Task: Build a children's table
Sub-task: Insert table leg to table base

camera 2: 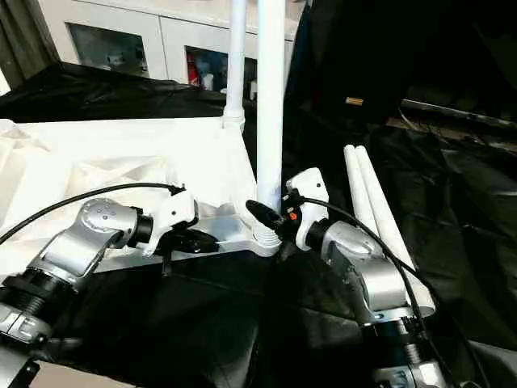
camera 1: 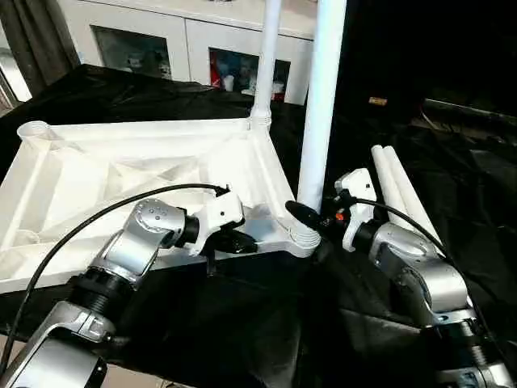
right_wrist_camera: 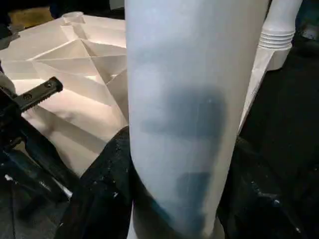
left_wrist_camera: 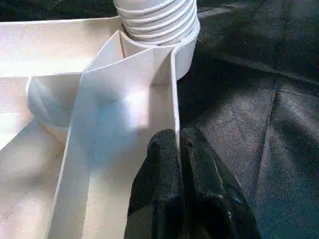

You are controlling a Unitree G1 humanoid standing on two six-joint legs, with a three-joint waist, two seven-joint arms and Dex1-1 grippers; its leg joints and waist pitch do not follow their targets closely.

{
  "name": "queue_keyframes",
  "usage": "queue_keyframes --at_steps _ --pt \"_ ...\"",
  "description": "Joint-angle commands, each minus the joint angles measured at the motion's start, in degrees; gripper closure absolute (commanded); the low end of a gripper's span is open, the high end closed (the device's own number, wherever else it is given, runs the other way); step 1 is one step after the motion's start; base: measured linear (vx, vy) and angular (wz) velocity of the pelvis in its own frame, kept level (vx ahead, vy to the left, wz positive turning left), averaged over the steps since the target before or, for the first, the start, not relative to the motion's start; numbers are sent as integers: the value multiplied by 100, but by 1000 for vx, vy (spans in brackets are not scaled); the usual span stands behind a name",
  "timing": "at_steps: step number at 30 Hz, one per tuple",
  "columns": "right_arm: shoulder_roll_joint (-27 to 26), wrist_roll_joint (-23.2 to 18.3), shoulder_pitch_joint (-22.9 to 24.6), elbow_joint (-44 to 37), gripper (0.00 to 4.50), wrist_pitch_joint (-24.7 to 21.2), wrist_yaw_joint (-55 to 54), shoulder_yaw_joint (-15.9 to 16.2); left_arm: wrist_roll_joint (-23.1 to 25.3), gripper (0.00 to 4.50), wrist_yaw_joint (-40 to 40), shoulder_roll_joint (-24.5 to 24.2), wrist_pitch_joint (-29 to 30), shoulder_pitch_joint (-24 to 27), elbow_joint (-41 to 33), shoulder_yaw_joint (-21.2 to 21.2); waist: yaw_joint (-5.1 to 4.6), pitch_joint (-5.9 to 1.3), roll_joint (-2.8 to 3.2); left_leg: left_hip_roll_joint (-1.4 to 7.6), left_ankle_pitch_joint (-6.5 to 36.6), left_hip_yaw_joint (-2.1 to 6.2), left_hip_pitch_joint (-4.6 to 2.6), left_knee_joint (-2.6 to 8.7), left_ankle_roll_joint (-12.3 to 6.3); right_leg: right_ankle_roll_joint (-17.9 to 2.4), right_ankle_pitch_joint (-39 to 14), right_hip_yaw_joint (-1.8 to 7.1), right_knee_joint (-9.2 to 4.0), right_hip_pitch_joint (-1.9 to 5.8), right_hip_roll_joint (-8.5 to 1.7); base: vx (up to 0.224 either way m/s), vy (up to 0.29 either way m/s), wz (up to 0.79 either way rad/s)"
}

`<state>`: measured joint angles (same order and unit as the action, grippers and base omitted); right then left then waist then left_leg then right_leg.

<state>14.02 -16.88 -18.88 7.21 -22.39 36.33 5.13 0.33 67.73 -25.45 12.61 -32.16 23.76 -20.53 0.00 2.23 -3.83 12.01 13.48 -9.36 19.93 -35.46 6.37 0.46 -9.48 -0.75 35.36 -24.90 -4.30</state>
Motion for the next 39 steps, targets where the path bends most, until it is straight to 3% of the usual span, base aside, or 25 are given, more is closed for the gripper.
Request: queue_keyframes --at_steps 1,4,9,12,13,14,17,18,19,20,21,23,24,31,39 --pt "-40 -80 5 279 264 -118 -7 -46 343 450 229 -187 167 35 127 -320 20 -297 86 22 864 -64 57 514 -50 -1203 -1095 127 -374 352 -177 0 0 0" --pt "-147 -234 48 420 264 -65 25 -206 361 450 309 -245 207 -12 108 -409 13 -298 130 25 924 -65 37 516 -37 -1262 -1049 124 -369 342 -177 0 0 0" --pt "-305 -563 269 470 264 -34 113 -467 421 450 297 -263 161 -77 190 -419 37 -307 132 28 878 -68 34 518 -34 -1337 -864 121 -360 359 -176 0 0 0" --pt "-417 -674 518 591 264 190 177 -595 454 450 206 -245 140 -136 289 -404 50 -308 129 31 883 -75 33 520 -59 -1376 -814 120 -367 360 -189 0 0 0" --pt "-460 -675 617 639 264 314 180 -613 446 450 193 -250 147 -152 303 -398 57 -305 183 29 897 -62 32 527 -39 -1388 -823 116 -357 359 -188 0 0 0" --pt "-512 -683 711 688 264 442 197 -624 434 450 175 -259 161 -167 311 -399 45 -301 147 30 980 -67 38 531 -37 -1372 -906 112 -378 359 -185 0 0 0" --pt "-618 -708 850 792 264 677 254 -671 442 450 152 -252 183 -192 332 -395 51 -295 174 31 1161 -59 38 547 -19 -1315 -1146 116 -410 347 -190 0 0 0" --pt "-720 -718 963 926 264 918 301 -718 447 450 143 -242 191 -206 346 -388 55 -298 166 31 1224 -59 42 549 -23 -1290 -1237 116 -421 347 -196 0 0 0" --pt "-769 -671 1022 1046 264 1131 321 -718 448 450 132 -236 193 -218 360 -383 61 -296 207 33 1246 -47 39 560 -13 -1289 -1257 116 -416 344 -199 0 0 0" --pt "-810 -623 1069 1161 264 1325 346 -719 447 450 118 -231 190 -232 380 -383 48 -301 184 36 1292 -52 46 559 -19 -1277 -1295 114 -430 336 -200 0 0 0" --pt "-821 -612 1081 1193 264 1375 353 -720 447 450 113 -229 189 -236 385 -383 49 -302 200 32 1311 -45 51 570 -21 -1263 -1336 112 -435 344 -198 0 0 0" --pt "-872 -474 1142 1387 264 1715 304 -689 448 450 81 -228 178 -243 406 -371 46 -293 200 28 1377 -44 50 577 -38 -1239 -1446 112 -448 339 -187 0 0 0" --pt "-877 -322 1181 1501 264 2003 245 -632 458 450 61 -229 163 -250 428 -369 54 -291 263 34 1467 -34 48 582 -12 -1210 -1580 114 -459 318 -206 0 0 0" --pt "-826 284 1257 1954 264 3079 156 -398 463 450 12 -224 87 -312 563 -365 33 -292 237 21 1720 -29 39 606 -28 -1029 -2010 112 -526 292 -186 0 0 0" --pt "-484 601 839 2595 264 3150 663 66 402 450 124 -224 -109 -293 570 -355 -12 -244 185 19 2108 4 44 634 -79 -807 -2831 97 -606 249 -186 0 0 0"
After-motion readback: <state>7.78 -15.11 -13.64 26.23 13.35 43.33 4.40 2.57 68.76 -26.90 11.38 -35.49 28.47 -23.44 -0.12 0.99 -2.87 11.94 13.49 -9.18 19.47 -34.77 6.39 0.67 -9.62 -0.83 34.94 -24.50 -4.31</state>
